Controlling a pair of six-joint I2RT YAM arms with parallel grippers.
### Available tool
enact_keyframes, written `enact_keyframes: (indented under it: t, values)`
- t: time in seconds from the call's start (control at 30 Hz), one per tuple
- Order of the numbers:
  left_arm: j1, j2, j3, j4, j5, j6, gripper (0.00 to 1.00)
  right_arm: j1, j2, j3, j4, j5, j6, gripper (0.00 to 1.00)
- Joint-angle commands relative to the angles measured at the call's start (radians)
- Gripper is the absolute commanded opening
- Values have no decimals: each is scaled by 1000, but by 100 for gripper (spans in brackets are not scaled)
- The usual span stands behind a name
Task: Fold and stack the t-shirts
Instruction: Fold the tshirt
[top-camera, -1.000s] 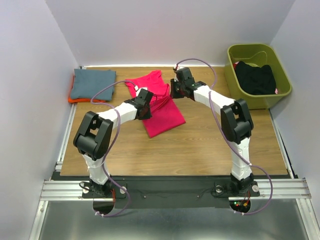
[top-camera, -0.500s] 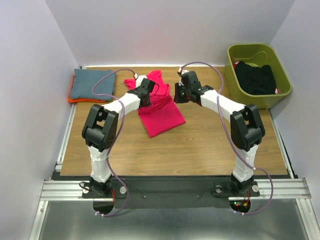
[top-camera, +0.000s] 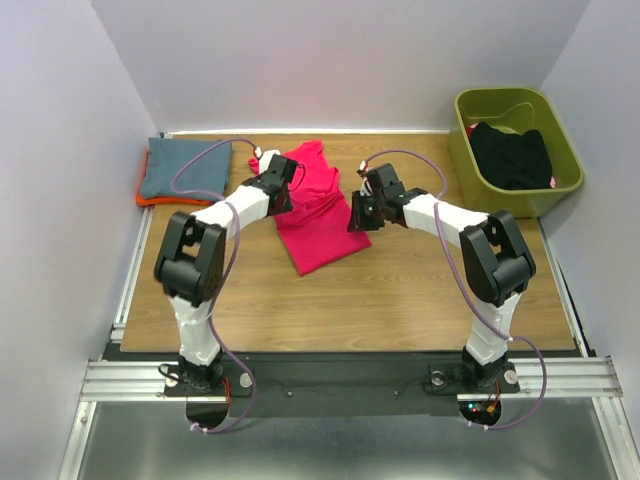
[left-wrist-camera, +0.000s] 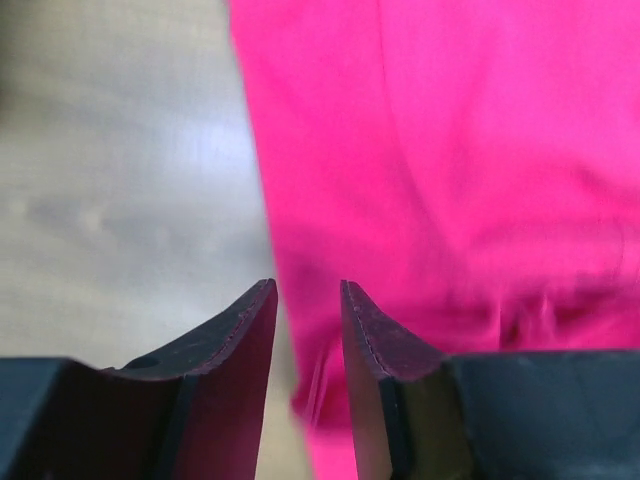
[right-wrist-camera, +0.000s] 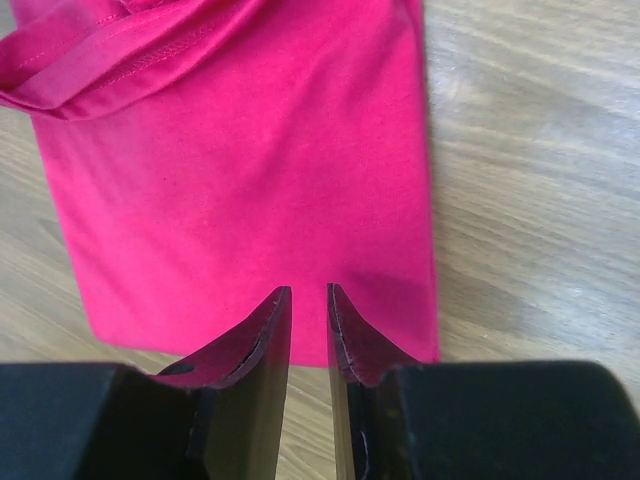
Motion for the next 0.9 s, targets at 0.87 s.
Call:
enact_keyframes:
  t: [0.87]
  values:
    - [-127, 8, -18, -13, 23, 1, 39, -8, 0, -152, 102, 4, 78, 23]
